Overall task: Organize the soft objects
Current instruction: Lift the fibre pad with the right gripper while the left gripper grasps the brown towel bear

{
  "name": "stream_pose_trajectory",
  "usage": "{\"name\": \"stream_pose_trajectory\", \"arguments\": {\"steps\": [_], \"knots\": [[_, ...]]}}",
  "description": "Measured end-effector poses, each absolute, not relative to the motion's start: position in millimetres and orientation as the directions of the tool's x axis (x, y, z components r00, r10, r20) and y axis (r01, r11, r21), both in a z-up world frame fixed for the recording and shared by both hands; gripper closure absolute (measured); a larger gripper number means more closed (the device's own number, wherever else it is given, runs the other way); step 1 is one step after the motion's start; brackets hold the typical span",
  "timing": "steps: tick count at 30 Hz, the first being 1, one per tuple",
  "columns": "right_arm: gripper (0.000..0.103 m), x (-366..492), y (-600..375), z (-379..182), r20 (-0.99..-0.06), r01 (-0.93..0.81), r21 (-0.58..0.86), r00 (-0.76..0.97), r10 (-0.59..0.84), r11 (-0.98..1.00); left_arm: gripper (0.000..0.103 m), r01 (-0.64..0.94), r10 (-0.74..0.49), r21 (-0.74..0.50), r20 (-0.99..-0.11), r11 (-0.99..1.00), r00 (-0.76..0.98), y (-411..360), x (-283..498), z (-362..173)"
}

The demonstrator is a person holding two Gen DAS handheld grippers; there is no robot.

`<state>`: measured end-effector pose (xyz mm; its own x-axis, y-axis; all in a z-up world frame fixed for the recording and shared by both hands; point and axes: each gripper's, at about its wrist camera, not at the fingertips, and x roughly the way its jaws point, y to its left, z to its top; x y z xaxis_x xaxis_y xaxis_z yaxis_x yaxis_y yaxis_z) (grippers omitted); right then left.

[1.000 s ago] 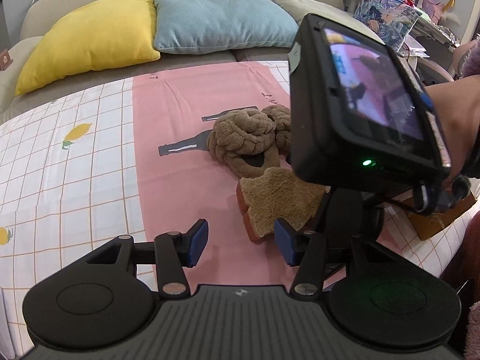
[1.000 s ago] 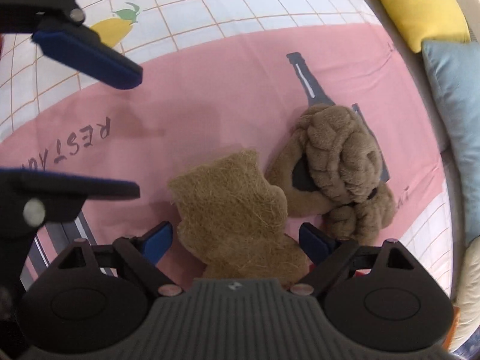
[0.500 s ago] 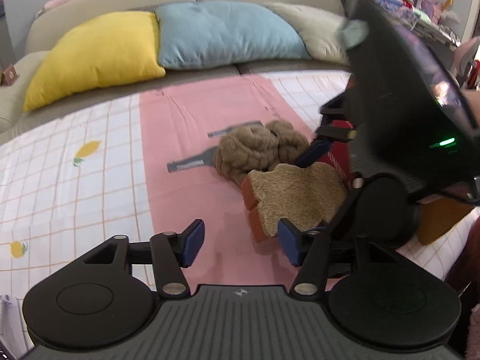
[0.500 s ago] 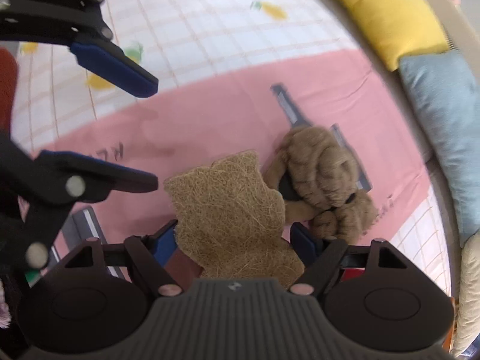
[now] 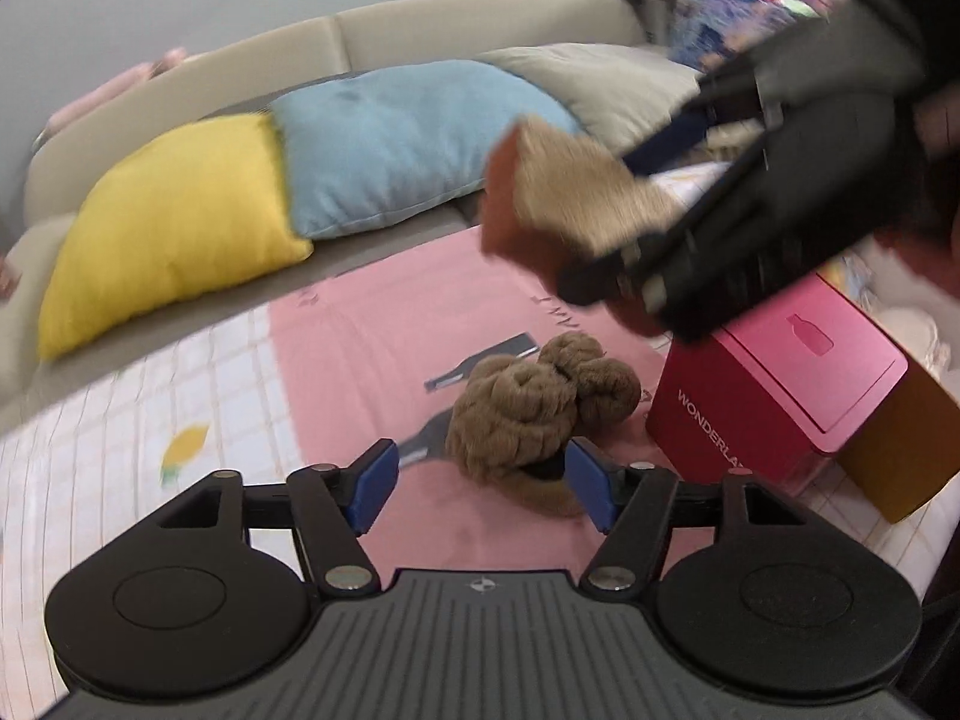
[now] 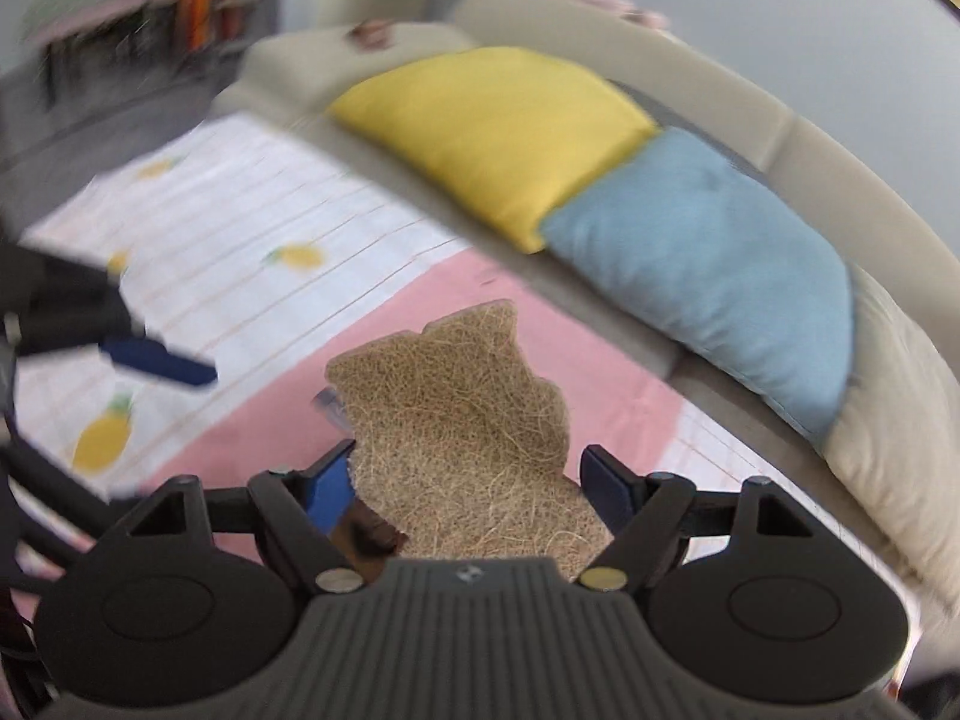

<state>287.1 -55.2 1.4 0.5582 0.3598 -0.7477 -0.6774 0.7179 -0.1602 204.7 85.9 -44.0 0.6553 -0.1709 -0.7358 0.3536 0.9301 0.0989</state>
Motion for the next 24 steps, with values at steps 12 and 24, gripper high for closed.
{"name": "stream_pose_trajectory", "arguments": {"steps": [12,24], "knots": [[0.025,305.5,-110.3,17.2,-0.713,-0.508,-0.152,0.651,0.263,0.848,0.018,0.487,-0.255,0.043,-0.81,0.872,0.528,60.7,278.4,-109.1],[0.025,289.5,-179.0,12.6,-0.717,-0.307,-0.095,0.681,0.149,0.947,0.024,0.463,-0.196,0.055,-0.856,0.885,0.478,47.9,296.0,-142.2]]}}
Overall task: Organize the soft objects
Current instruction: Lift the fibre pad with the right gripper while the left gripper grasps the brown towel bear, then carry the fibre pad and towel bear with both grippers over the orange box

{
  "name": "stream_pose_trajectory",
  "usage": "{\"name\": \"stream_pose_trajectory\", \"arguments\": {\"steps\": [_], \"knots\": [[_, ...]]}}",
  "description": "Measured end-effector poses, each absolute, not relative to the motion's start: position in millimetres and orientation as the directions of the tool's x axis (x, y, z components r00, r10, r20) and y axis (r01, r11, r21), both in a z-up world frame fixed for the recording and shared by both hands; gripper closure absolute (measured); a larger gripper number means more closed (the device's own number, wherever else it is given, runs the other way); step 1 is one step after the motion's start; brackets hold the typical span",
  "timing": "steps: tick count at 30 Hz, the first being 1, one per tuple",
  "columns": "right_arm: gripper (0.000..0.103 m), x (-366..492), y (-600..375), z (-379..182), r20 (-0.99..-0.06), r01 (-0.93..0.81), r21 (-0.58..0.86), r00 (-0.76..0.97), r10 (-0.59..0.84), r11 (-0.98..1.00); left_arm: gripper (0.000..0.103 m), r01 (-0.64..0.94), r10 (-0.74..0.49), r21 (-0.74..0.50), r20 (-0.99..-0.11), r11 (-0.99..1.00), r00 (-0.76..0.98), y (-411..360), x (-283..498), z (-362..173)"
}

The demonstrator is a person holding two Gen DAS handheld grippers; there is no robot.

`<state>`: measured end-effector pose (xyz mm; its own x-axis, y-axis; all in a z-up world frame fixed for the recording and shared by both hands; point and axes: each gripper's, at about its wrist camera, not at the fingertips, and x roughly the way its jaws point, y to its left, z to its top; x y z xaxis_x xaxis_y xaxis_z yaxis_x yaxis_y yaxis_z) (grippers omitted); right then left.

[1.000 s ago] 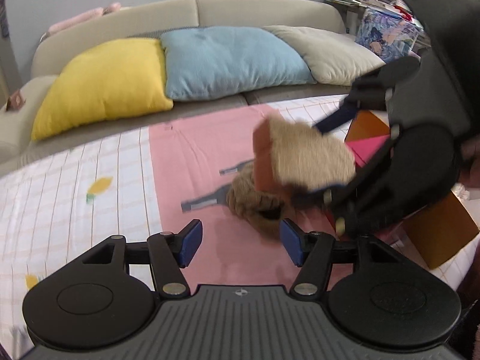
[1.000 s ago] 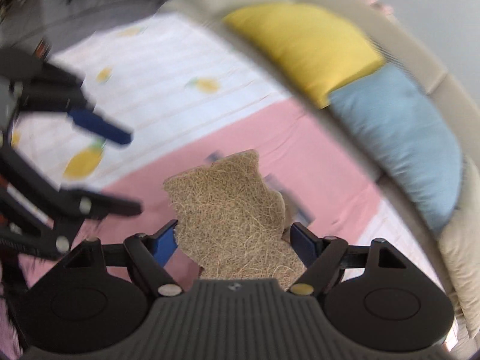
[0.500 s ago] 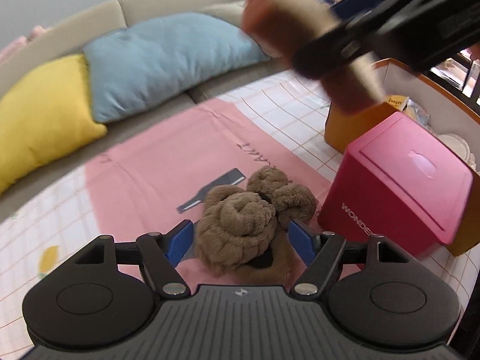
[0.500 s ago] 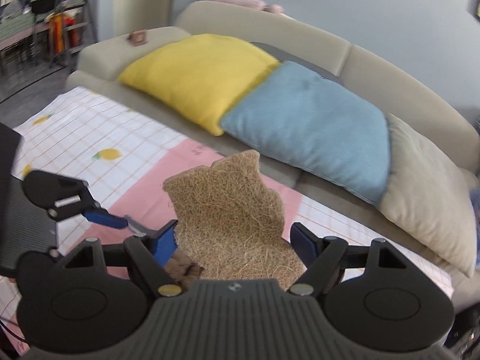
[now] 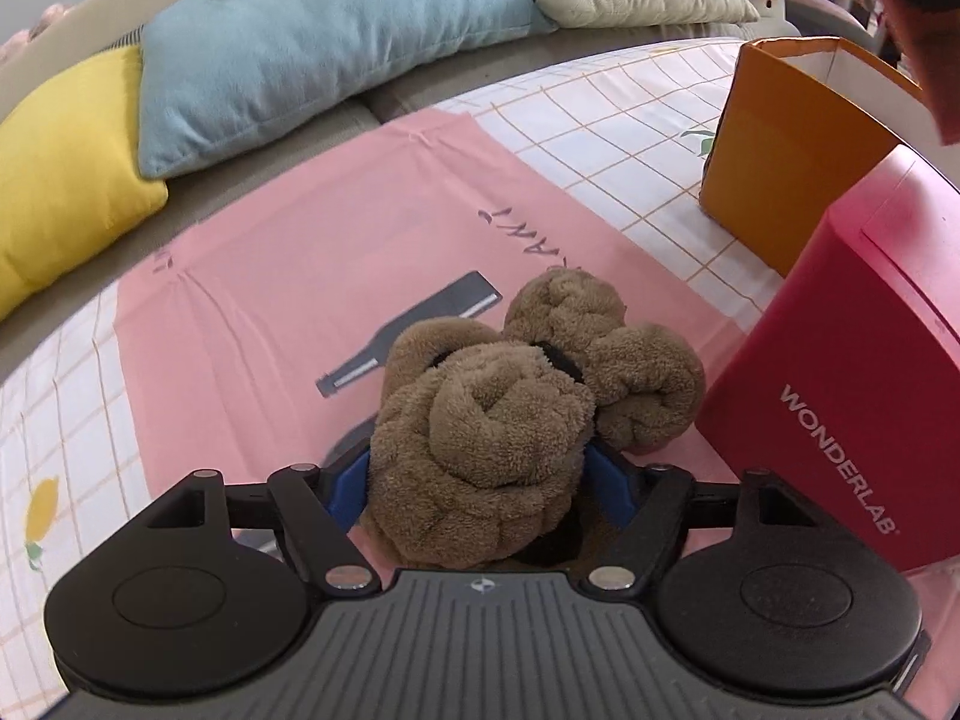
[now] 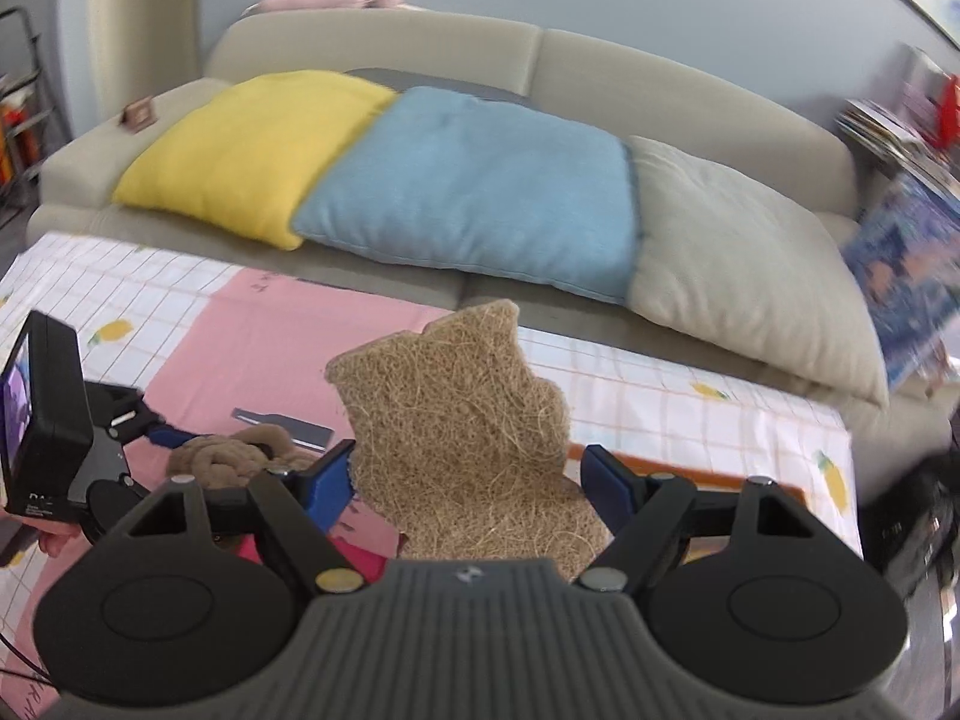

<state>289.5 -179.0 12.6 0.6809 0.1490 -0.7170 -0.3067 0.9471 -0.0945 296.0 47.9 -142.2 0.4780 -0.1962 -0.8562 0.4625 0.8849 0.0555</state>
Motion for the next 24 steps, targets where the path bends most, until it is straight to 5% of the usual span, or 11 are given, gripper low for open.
{"name": "stream_pose_trajectory", "arguments": {"steps": [6,17,24], "knots": [[0.025,267.3,-215.2,13.7,-0.701,-0.191,-0.093,0.71,0.071,0.977,0.052,0.411,-0.187,0.051,-0.834,0.91,0.519,49.1,280.5,-132.4],[0.025,241.3,-286.0,20.8,-0.709,-0.046,0.009,0.704,0.039,0.999,0.053,0.232,-0.203,-0.056,-0.704,0.971,0.681,72.8,226.6,-45.6],[0.025,234.2,-342.9,28.4,-0.715,0.059,0.231,0.687,0.128,0.971,0.053,0.369,-0.303,-0.036,-0.643,0.929,0.703,18.1,201.9,18.0]]}}
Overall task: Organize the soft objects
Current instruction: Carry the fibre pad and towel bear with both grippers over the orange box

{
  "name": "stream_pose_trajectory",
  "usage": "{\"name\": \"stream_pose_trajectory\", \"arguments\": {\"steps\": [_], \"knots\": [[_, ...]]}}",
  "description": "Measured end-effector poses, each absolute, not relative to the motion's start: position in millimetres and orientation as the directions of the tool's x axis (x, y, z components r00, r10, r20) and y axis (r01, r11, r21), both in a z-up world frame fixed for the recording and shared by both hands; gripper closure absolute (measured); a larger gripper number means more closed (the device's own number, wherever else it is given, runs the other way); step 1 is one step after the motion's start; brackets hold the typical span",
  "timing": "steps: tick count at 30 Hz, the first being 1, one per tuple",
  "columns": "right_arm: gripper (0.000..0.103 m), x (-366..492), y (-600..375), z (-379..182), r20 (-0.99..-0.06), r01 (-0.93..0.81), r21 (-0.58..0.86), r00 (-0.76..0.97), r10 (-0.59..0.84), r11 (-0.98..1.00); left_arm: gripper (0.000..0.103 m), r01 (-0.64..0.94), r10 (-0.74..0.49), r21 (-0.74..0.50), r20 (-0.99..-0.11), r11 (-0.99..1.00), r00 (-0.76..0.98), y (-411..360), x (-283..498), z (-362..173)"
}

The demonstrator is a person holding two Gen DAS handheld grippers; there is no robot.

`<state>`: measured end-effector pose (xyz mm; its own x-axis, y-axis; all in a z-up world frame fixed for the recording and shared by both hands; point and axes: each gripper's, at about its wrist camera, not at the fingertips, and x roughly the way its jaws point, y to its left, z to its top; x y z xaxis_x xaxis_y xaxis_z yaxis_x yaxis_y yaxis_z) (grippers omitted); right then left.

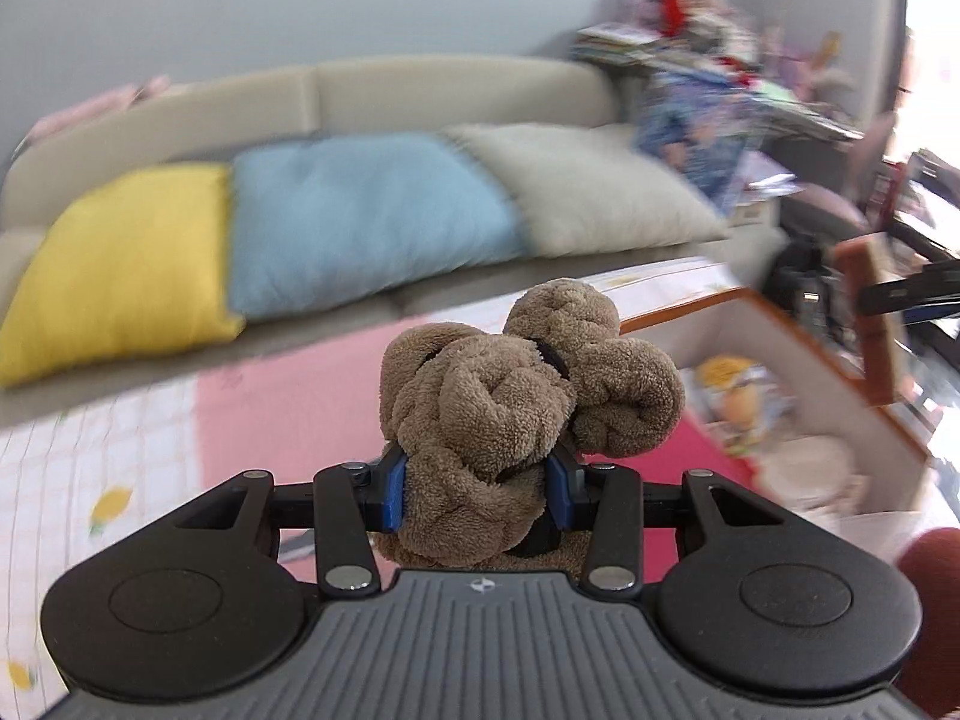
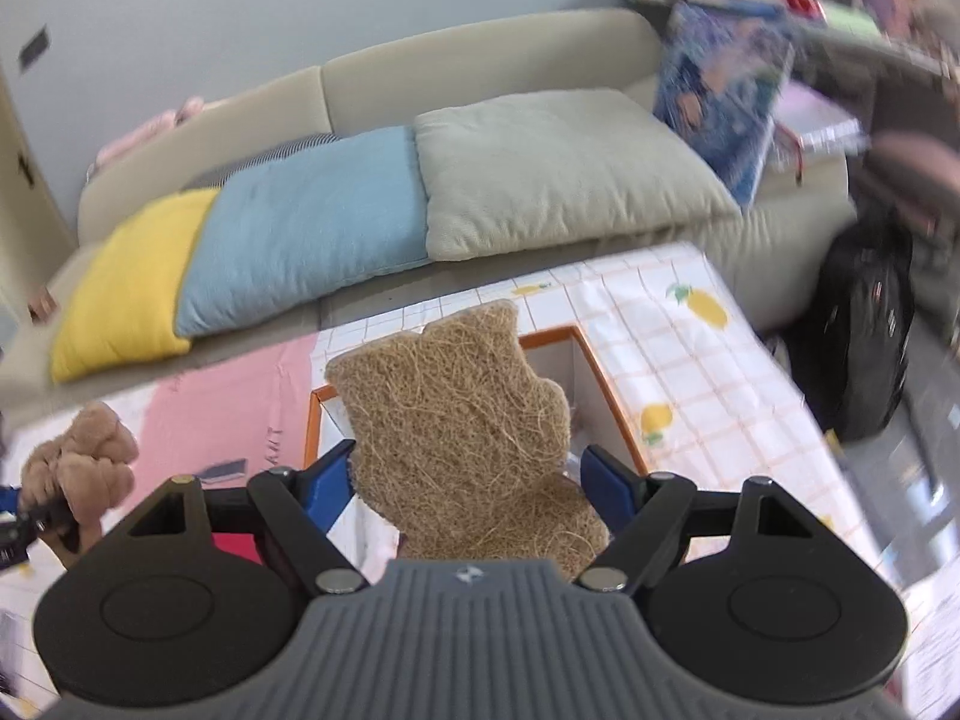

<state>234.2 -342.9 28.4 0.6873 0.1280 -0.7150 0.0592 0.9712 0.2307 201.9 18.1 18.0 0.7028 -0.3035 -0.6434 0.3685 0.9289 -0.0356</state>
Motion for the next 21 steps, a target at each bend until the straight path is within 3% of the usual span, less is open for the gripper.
{"name": "stream_pose_trajectory", "arguments": {"steps": [6,14,21], "knots": [[0.025,224.9,-360.8,11.4,-0.744,0.099,0.252,0.656,0.127,0.963,0.053,0.498,-0.357,0.044,-0.642,0.866,0.678,-65.6,203.8,37.4],[0.025,225.5,-374.9,-20.4,-0.789,0.065,0.269,0.587,0.181,0.961,0.053,0.617,-0.352,0.15,-0.707,0.773,0.613,-161.6,219.8,11.7],[0.025,239.7,-357.3,-44.7,-0.821,-0.023,0.114,0.56,0.107,0.993,0.053,0.664,-0.268,0.266,-0.763,0.699,0.588,-200.2,242.8,-22.2]]}}
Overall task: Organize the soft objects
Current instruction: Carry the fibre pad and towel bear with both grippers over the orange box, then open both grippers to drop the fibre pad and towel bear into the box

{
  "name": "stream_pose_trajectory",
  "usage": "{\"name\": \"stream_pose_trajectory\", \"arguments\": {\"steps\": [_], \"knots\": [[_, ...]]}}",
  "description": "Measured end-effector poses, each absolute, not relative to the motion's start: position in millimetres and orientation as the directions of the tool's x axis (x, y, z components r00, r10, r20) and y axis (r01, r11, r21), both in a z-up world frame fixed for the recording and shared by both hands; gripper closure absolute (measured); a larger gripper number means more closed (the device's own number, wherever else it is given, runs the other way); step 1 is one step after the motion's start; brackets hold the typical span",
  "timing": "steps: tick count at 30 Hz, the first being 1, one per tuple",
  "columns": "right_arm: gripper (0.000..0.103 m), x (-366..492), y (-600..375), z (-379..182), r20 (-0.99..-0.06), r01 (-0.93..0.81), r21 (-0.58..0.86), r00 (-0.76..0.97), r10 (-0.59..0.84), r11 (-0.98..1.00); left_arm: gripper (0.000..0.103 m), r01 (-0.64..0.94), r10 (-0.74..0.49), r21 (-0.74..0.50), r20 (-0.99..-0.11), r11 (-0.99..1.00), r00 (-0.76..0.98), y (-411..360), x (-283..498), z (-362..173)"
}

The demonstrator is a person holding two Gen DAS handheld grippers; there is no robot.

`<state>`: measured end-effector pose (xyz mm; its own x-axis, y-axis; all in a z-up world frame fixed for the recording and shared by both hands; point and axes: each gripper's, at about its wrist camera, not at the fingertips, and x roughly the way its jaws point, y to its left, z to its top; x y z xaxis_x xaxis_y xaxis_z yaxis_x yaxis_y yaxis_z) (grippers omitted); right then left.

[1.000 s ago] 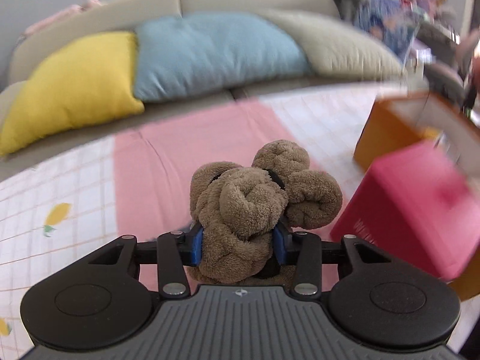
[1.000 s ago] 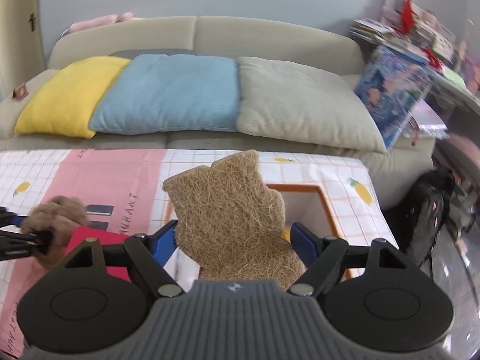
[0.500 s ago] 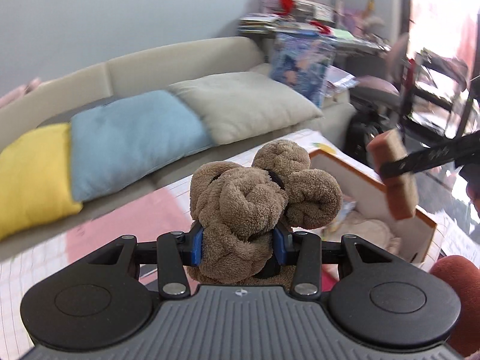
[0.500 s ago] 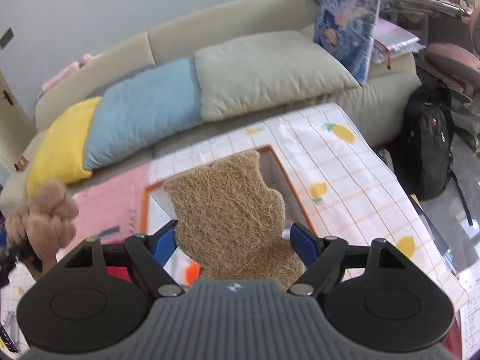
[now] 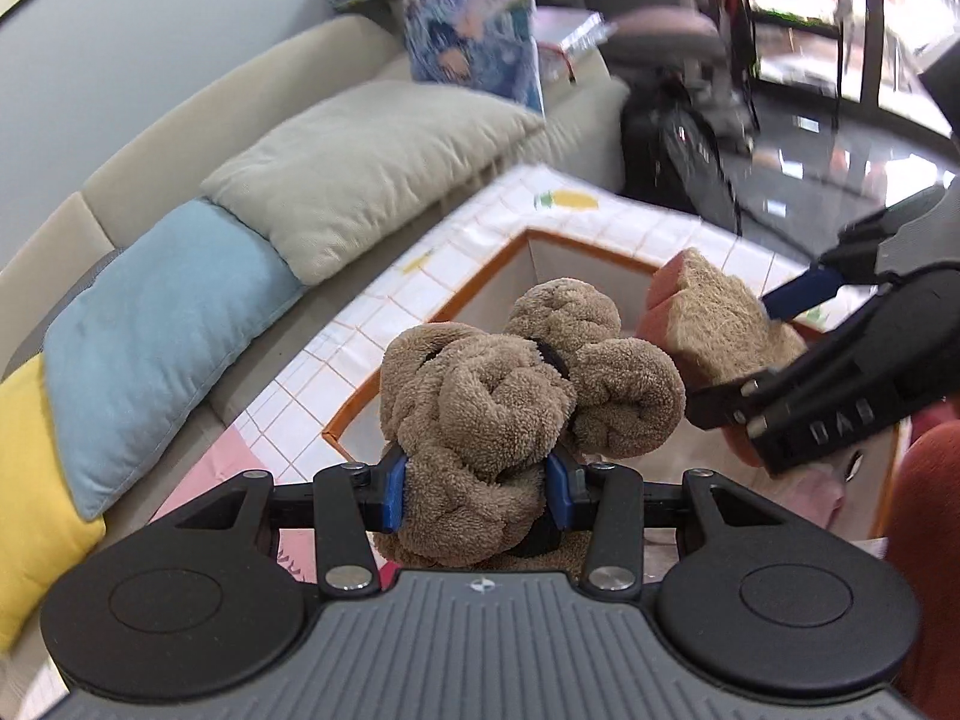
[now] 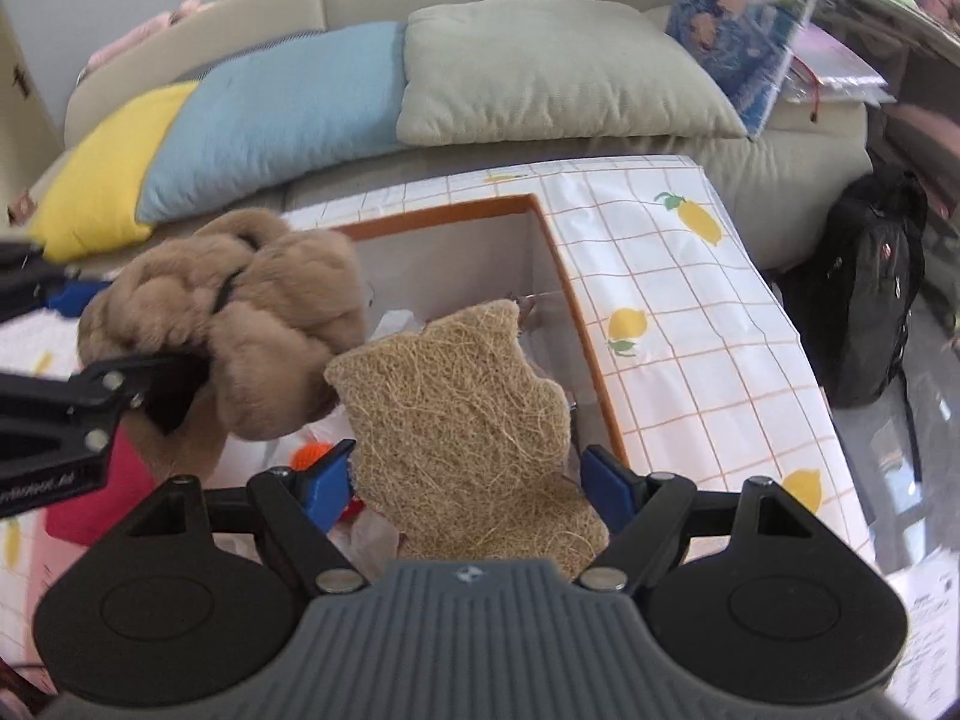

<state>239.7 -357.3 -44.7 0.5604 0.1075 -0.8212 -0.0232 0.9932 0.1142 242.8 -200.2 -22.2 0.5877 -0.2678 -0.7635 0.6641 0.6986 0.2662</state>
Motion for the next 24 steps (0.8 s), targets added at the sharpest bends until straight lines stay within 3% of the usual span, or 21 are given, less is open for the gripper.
{"name": "stream_pose_trajectory", "arguments": {"steps": [6,12,14,15,20,23,24], "knots": [[0.024,250.3,-347.6,-63.4,-0.843,-0.081,-0.012,0.537,0.034,0.997,0.052,0.699,-0.225,0.29,-0.808,0.654,0.545,-205.6,258.1,-44.0],[0.022,252.4,-352.9,-73.7,-0.836,-0.093,0.0,0.547,0.05,0.996,0.045,0.701,-0.189,0.313,-0.821,0.641,0.539,-213.4,269.2,-64.5],[0.017,251.0,-350.5,-75.3,-0.837,-0.119,-0.006,0.543,0.06,0.993,0.042,0.696,-0.184,0.304,-0.826,0.651,0.533,-213.5,271.6,-68.3],[0.015,249.7,-349.9,-76.0,-0.836,-0.131,-0.006,0.544,0.067,0.991,0.037,0.693,-0.185,0.289,-0.832,0.66,0.523,-213.0,273.1,-69.0],[0.014,242.0,-352.5,-73.5,-0.839,-0.143,0.004,0.538,0.081,0.99,0.032,0.697,-0.222,0.256,-0.826,0.67,0.517,-206.4,267.7,-59.4],[0.015,233.9,-359.1,-66.3,-0.831,-0.13,0.036,0.546,0.102,0.991,0.035,0.699,-0.257,0.225,-0.818,0.679,0.514,-198.7,262.9,-46.3],[0.016,230.1,-361.4,-63.6,-0.826,-0.126,0.052,0.552,0.113,0.991,0.047,0.704,-0.271,0.201,-0.824,0.681,0.498,-196.4,261.8,-43.1]]}}
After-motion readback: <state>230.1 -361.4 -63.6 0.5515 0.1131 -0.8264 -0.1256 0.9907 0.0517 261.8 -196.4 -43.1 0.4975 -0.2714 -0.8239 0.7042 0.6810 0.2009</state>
